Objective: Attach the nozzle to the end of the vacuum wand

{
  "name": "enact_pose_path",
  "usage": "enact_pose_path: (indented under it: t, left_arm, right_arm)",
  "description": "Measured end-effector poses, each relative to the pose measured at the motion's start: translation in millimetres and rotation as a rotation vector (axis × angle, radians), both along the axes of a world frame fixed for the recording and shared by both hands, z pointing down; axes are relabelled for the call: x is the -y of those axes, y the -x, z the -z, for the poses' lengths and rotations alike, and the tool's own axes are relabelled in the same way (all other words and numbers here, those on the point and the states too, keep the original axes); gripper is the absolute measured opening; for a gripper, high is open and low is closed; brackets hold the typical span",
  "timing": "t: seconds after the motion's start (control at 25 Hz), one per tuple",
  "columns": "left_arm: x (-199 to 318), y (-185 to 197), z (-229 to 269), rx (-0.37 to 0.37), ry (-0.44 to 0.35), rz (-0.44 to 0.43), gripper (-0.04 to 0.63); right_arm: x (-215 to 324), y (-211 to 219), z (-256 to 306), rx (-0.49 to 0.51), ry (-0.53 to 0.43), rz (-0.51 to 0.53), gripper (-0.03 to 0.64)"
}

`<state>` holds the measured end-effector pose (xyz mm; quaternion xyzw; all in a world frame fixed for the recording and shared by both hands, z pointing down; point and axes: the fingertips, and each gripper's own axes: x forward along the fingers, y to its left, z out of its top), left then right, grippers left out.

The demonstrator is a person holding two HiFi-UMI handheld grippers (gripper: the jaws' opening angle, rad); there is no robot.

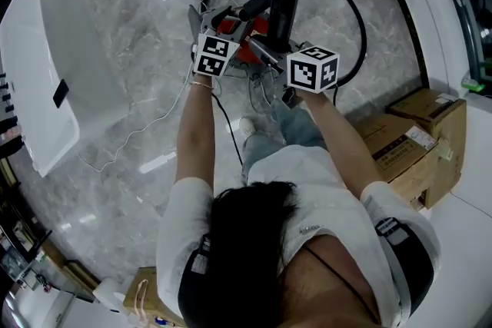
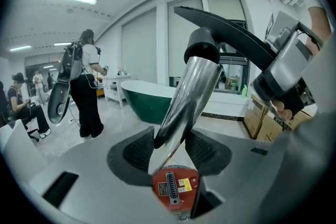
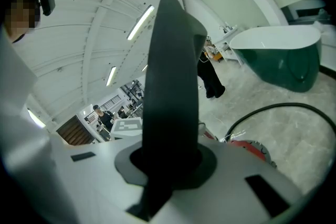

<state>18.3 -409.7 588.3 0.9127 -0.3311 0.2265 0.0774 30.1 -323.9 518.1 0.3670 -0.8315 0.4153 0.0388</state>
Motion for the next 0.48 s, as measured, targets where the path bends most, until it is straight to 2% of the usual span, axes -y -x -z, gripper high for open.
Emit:
enact_pose_path:
  t: [0.48]
  left_arm:
    - [2.7, -8.1, 0.5, -0.028, 0.012, 0.000, 0.184]
  right_arm:
    - [-1.7, 0.3, -6.5, -0.045, -0.004, 0.076, 0.046]
